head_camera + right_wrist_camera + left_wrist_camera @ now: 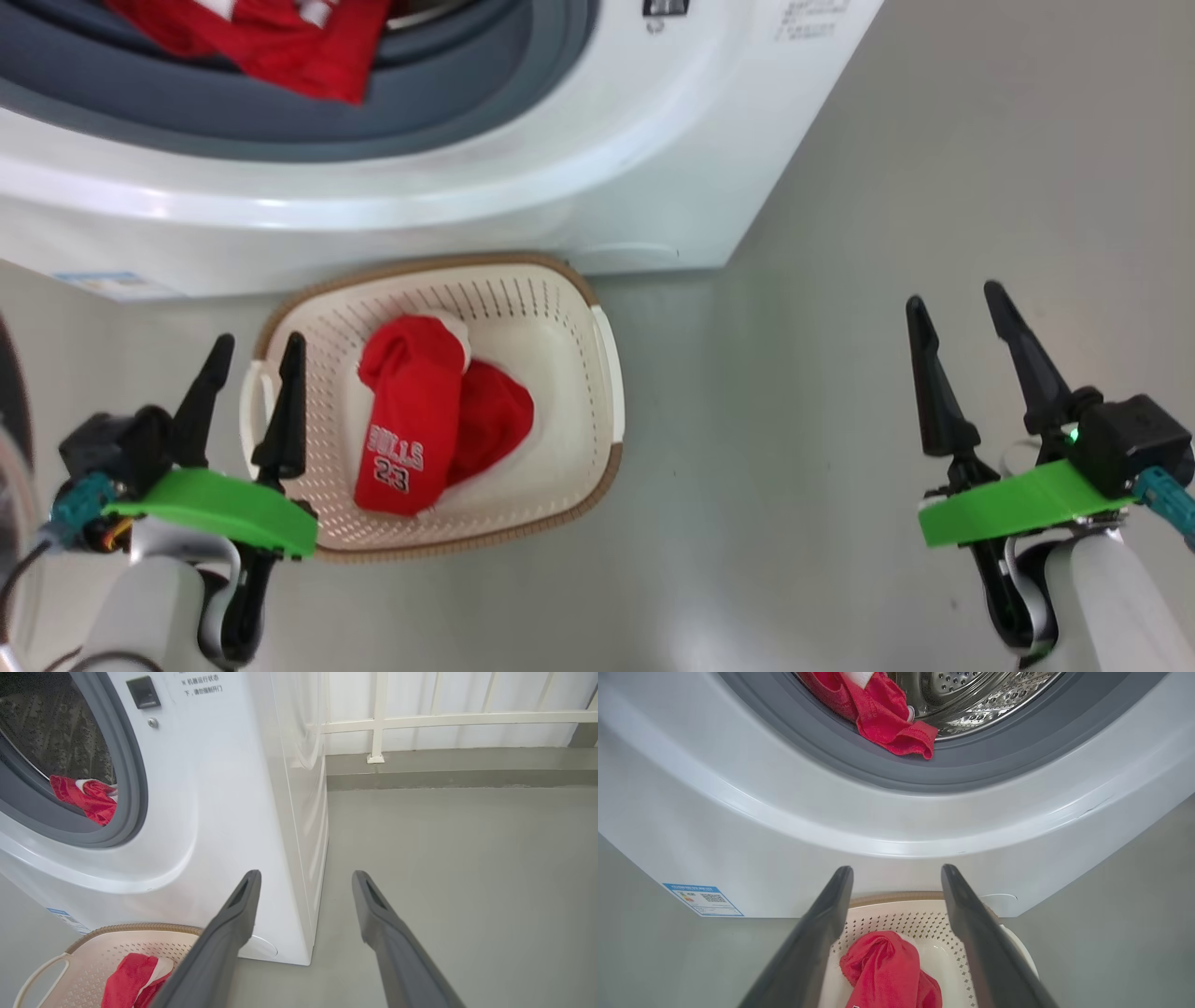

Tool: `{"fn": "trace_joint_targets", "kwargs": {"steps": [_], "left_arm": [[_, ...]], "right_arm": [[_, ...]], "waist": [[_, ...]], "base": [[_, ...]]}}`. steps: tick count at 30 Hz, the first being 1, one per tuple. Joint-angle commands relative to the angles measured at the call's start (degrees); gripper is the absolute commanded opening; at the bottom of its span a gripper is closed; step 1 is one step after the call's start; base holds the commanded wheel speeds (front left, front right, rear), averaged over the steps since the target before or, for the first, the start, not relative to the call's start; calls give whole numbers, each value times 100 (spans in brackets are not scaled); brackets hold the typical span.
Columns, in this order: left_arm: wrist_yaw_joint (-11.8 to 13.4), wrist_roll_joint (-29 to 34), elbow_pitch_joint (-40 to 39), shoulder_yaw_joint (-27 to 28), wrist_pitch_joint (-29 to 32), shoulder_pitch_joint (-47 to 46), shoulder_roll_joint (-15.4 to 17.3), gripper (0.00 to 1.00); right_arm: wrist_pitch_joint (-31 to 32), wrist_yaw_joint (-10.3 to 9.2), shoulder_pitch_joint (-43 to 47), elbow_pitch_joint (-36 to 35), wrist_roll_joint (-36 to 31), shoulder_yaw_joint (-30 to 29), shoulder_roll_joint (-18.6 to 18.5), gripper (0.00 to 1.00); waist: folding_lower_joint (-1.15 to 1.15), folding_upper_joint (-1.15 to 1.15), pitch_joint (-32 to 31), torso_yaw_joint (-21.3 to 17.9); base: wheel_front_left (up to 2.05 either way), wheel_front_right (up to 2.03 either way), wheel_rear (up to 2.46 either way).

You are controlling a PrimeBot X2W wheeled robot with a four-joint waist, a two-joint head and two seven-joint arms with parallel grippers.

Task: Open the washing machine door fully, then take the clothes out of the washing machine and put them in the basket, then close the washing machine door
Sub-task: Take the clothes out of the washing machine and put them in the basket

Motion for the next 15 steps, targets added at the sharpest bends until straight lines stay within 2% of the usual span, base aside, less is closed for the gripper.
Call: {"fn": "trace_joint_targets", "kwargs": {"steps": [1,15], "left_arm": [[5,52,-160,216,-28,145,158,100],[5,456,-1446,577,-28,1312,9,100]], "right_arm": [[-36,43,128,-109,-53,105,-1,100],[-36,43,854,-19,-46,16,-1,100]], "waist": [[0,0,-446,153],[0,0,-1550,185]], "base": [[0,0,0],[0,0,0]]}}
